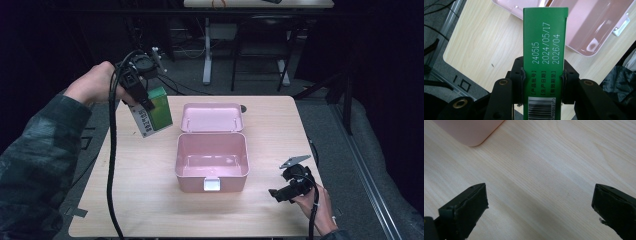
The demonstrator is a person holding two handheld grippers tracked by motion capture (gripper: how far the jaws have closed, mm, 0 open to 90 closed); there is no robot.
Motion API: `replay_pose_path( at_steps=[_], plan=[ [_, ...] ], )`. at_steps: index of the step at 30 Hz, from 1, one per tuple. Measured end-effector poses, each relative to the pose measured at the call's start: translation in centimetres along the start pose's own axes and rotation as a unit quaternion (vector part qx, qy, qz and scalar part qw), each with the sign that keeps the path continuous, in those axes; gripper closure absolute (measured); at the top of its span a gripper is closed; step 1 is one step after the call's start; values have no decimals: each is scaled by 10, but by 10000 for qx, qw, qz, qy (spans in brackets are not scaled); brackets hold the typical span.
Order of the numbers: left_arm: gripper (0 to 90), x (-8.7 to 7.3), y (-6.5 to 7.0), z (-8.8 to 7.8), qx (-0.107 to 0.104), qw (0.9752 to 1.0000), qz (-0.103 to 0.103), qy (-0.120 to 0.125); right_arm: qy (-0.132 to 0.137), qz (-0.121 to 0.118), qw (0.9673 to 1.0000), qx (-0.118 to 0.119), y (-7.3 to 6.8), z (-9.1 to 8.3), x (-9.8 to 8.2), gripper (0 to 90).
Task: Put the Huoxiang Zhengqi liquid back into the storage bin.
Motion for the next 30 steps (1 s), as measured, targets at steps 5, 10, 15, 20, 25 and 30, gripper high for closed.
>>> replay_pose_path(
  at_steps=[5, 10, 15, 20, 25, 30],
  plan=[
    [636, 8, 6, 0, -15, 9999, 120, 25, -14, -29, 10000, 1, 0, 1, 0, 0],
    [636, 16, 16, 1, -37, 9995, 307, 5, -46, -36, 10000, 17, -1, 0, 0, 0],
    [636, 25, 27, 3, -80, 9991, 407, 19, -26, -6, 10000, 19, -1, -1, 0, 0],
    [636, 33, 36, 6, -129, 9985, 532, 31, -51, -30, 10000, 34, -1, 0, 0, 0],
    [635, 41, 46, 8, -174, 9977, 658, 14, -69, -36, 10000, 39, -1, 0, -1, 0],
    [636, 50, 59, 11, -256, 9966, 779, 110, -75, -43, 10000, 23, -1, 0, -1, 0]
  ],
)
Point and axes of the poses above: each handheld gripper's, and its own axes: z roughly forward along the jaws, x roughly out of its top, y roughly to its right, the point moved 8 cm from there along z, roughly forward along the jaws, and after that the axes turned 15 degrees about -z, right-handed, at the moved point
